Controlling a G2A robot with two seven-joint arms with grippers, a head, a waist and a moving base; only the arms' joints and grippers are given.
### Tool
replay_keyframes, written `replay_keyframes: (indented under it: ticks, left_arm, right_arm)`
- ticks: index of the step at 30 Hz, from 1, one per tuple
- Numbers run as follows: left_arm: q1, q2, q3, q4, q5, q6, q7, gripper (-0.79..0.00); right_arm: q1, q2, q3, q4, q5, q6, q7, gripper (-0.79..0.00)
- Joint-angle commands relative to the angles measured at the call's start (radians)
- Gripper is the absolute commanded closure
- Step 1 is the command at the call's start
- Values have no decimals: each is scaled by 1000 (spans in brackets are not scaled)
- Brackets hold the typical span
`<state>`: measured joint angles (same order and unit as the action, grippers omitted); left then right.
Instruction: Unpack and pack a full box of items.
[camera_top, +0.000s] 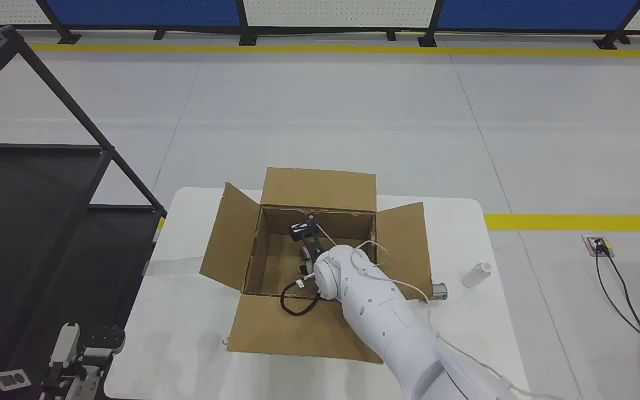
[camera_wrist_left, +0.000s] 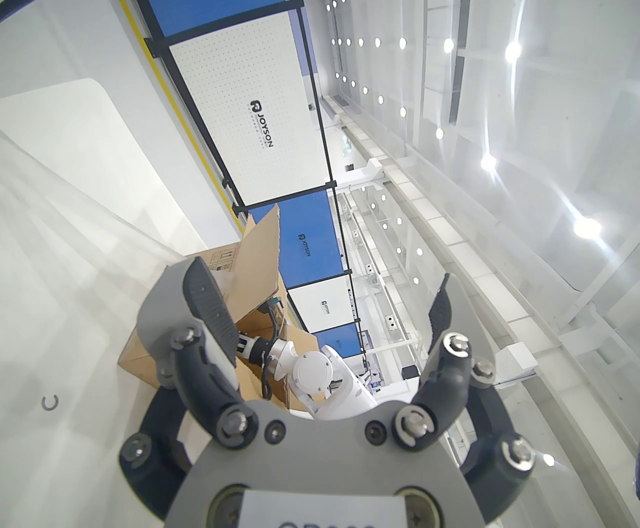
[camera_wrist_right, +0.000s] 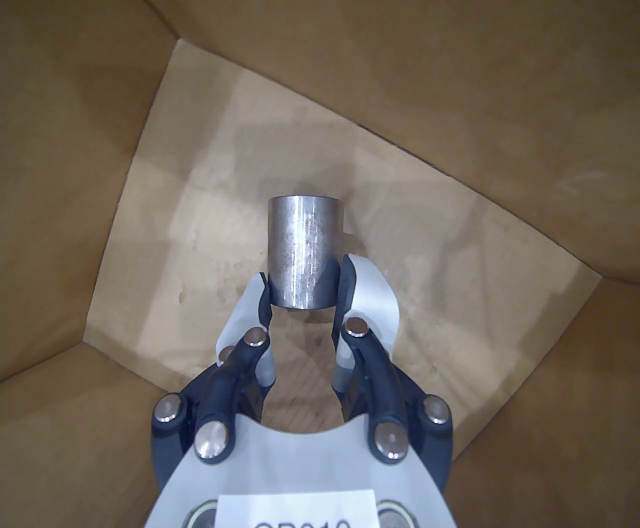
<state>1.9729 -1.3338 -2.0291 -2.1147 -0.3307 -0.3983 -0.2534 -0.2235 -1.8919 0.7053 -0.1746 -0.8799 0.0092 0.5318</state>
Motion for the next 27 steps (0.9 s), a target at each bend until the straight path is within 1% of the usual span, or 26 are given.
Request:
replay_keyframes:
  ticks: [1,3,8,12,17,20,21,22,23,24,26,27]
  left_arm:
    - [-2,-1,3,-1,2,2,-2,-785]
    - [-5,-1,5,-1,5,3,-4,-785]
    - [-11,-2,11,-2,9,7,-6,-785]
    - [-18,-3,15,-3,14,12,-4,-785]
    - [-25,-4,20,-4,18,17,1,-785]
    - [-28,-5,21,-5,23,20,4,-785]
    - [-29,-5,22,-5,24,20,4,-785]
    - [-30,-6,23,-4,24,20,6,-785]
    - [-31,-6,23,-4,24,20,7,-785]
    - [-31,-6,23,-5,26,20,8,-785]
    - [-32,-7,24,-5,29,21,10,-785]
    - [-33,-7,25,-6,29,21,10,-785]
  right_arm:
    - [5,4,-1,-1,-8,-19,23,0]
    - [8,7,-4,-6,-21,-32,47,0]
    - [7,10,-17,-26,-62,-5,106,0]
    - [4,13,-28,-49,-95,-7,161,0]
    - [1,19,-33,-80,-126,26,214,0]
    - [3,26,-30,-89,-135,19,261,0]
    - [5,28,-29,-88,-138,24,286,-15]
    - [6,29,-27,-93,-139,31,300,-148]
    - [5,31,-24,-97,-135,32,312,-388]
    - [5,33,-22,-101,-137,32,320,-603]
    - [1,38,-18,-109,-139,34,325,-748]
    - [0,40,-16,-113,-141,37,329,-785]
